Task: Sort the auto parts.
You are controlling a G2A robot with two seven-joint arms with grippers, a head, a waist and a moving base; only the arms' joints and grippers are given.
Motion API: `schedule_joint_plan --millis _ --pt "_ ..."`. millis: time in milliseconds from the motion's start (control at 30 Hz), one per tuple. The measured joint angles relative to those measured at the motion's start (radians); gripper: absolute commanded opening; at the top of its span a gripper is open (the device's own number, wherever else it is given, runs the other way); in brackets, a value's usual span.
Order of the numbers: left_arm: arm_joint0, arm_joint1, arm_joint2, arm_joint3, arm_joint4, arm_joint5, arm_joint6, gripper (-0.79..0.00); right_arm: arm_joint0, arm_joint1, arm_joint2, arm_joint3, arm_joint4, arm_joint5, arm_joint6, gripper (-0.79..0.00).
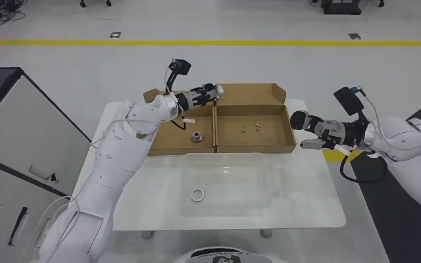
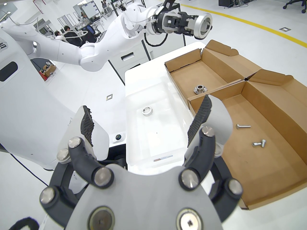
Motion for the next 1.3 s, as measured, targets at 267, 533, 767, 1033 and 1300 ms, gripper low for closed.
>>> schedule_joint_plan --millis 267,533,767,1033,1300 --pt "-0.081 -0.006 0.078 0.123 0.151 0.045 -0.099 -0.785 0.000 0.000 0.000 0.000 0.000 0.000 0.000 0.000" --pt "-0.159 -0.013 0.138 0.250 0.273 0.067 -0.174 -0.785 0.000 0.000 0.000 0.000 0.000 0.000 0.000 0.000" --pt "-0.173 -0.017 0.151 0.283 0.291 0.079 -0.177 -0.785 0.000 0.000 0.000 0.000 0.000 0.000 0.000 0.000" --pt "-0.163 -0.020 0.178 0.284 0.352 0.131 -0.174 -0.785 0.000 0.000 0.000 0.000 0.000 0.000 0.000 0.000" --pt "-0.229 -0.084 0.331 0.432 0.481 0.341 -0.221 -0.785 0.000 0.000 0.000 0.000 0.000 0.000 0.000 0.000"
